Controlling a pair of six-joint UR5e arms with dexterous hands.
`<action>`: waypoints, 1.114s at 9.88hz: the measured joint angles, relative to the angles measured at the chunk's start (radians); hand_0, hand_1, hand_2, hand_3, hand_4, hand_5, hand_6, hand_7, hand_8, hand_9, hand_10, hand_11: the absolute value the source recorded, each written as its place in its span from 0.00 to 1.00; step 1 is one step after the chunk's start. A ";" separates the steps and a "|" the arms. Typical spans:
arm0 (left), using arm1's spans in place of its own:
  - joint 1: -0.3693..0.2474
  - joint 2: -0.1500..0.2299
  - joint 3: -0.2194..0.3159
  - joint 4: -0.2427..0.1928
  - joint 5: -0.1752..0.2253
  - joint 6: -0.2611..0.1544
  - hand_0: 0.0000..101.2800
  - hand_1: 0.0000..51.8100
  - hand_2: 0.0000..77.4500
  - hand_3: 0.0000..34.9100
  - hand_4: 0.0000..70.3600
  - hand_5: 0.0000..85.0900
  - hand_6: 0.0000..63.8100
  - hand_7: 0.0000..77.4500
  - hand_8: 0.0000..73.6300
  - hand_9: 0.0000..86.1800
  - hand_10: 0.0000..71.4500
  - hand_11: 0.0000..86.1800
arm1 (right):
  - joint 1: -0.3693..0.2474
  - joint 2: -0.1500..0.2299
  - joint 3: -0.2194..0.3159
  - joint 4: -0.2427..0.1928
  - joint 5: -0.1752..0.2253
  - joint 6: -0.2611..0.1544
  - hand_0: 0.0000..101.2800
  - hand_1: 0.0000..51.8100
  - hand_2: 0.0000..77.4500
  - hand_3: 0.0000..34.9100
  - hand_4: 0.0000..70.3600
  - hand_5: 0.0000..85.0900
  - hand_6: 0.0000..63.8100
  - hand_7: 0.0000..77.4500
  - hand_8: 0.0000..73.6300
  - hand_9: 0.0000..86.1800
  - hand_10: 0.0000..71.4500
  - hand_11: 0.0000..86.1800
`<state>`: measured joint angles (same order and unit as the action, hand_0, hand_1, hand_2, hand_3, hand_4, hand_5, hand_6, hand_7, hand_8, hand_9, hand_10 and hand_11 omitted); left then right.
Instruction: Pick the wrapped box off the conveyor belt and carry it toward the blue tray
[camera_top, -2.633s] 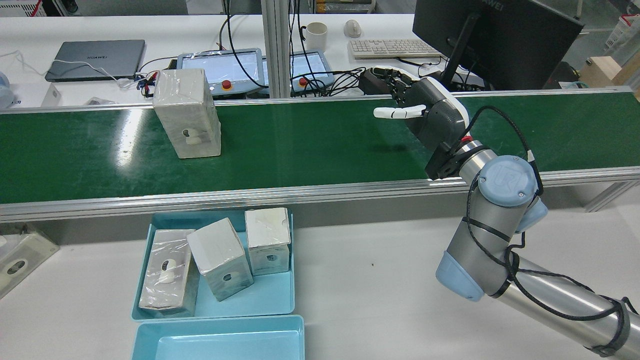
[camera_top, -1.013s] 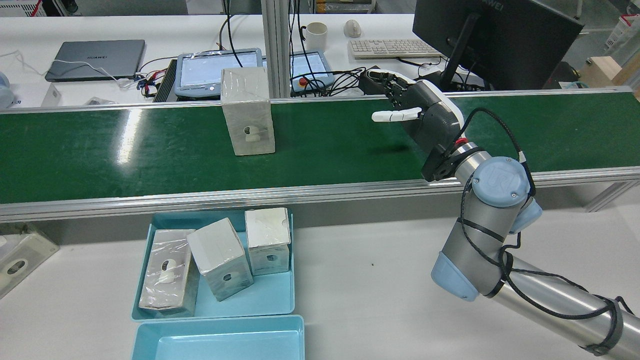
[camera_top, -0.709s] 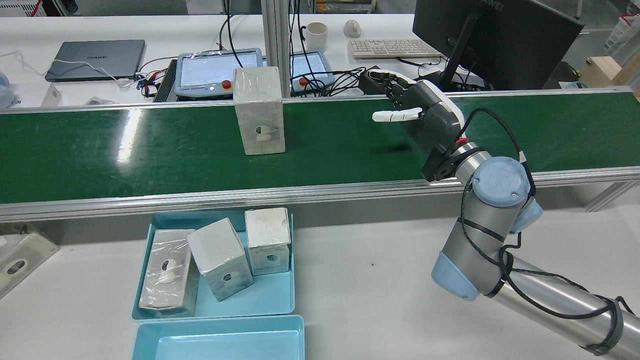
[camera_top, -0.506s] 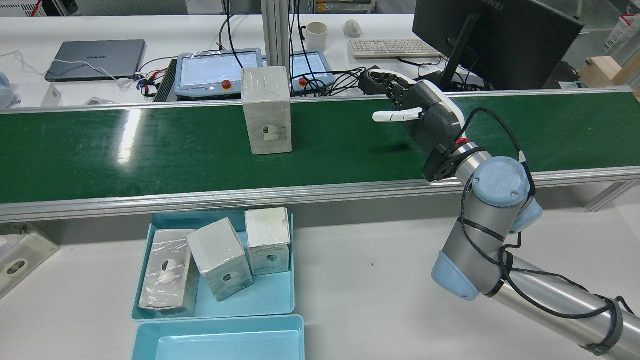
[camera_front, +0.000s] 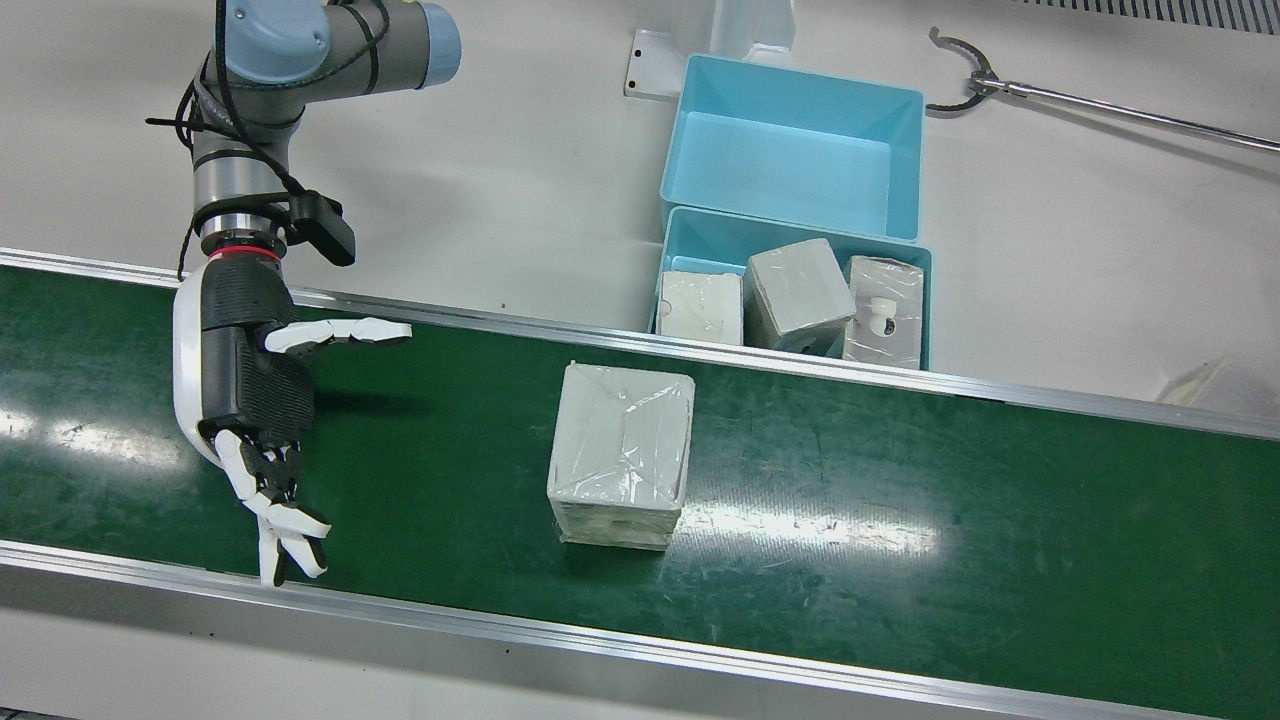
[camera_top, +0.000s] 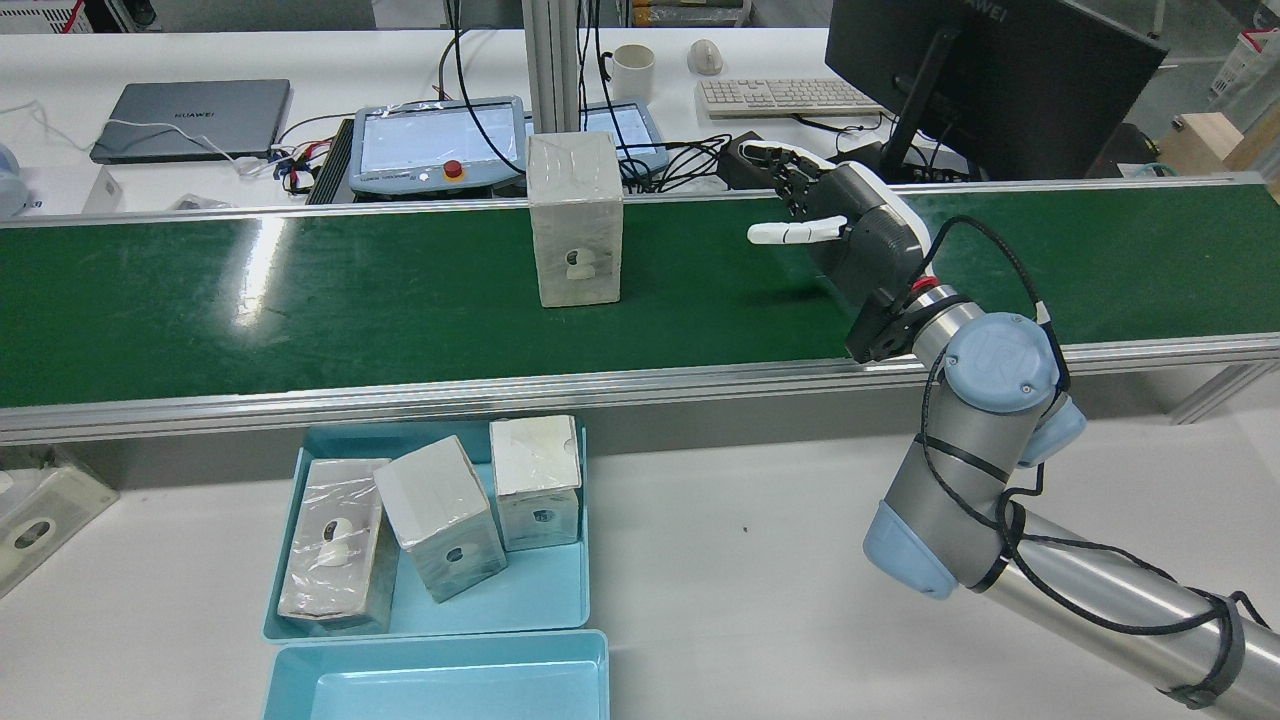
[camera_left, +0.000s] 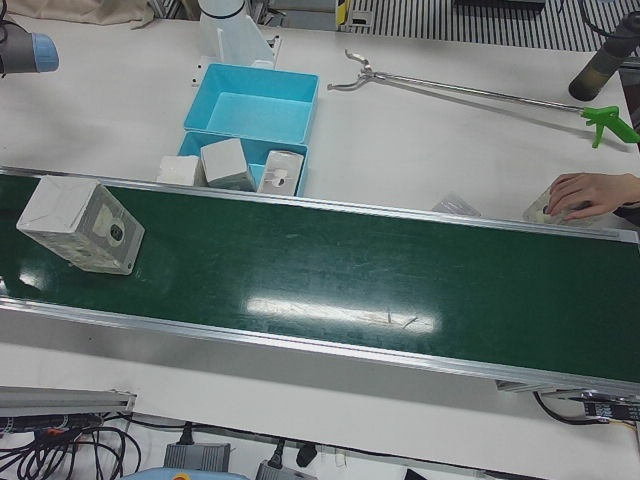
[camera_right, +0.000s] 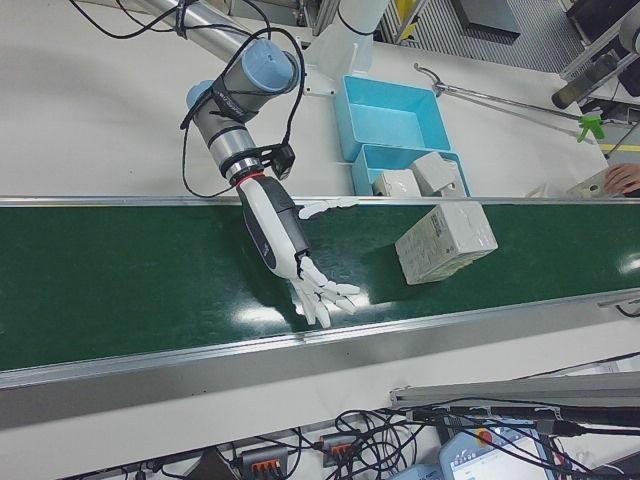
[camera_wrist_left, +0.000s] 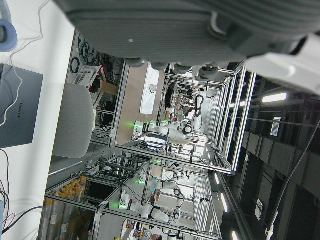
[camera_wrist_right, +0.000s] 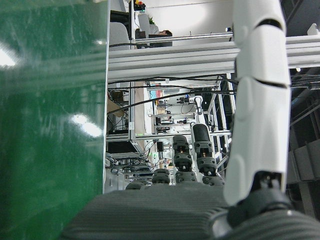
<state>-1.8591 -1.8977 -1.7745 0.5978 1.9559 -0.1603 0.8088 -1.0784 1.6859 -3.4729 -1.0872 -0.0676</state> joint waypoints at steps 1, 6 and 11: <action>0.000 0.000 0.000 0.000 0.000 0.000 0.00 0.00 0.01 0.00 0.00 0.01 0.01 0.01 0.01 0.00 0.01 0.01 | 0.000 0.000 -0.001 0.000 0.000 0.000 0.47 0.29 0.15 0.00 0.17 0.28 0.11 0.08 0.02 0.04 0.00 0.01; 0.000 0.000 0.000 0.000 0.000 0.000 0.00 0.00 0.01 0.00 0.00 0.01 0.01 0.01 0.01 0.00 0.01 0.01 | -0.003 0.001 -0.008 0.000 0.000 0.000 0.47 0.29 0.13 0.00 0.16 0.28 0.11 0.08 0.02 0.04 0.00 0.01; 0.000 0.000 0.000 0.000 0.000 0.000 0.00 0.00 0.01 0.00 0.00 0.01 0.01 0.01 0.01 0.01 0.01 0.01 | -0.005 0.007 -0.010 0.002 -0.002 0.005 0.47 0.29 0.15 0.00 0.16 0.26 0.11 0.07 0.02 0.04 0.00 0.01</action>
<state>-1.8591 -1.8977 -1.7745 0.5978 1.9559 -0.1603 0.8039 -1.0715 1.6757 -3.4714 -1.0888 -0.0621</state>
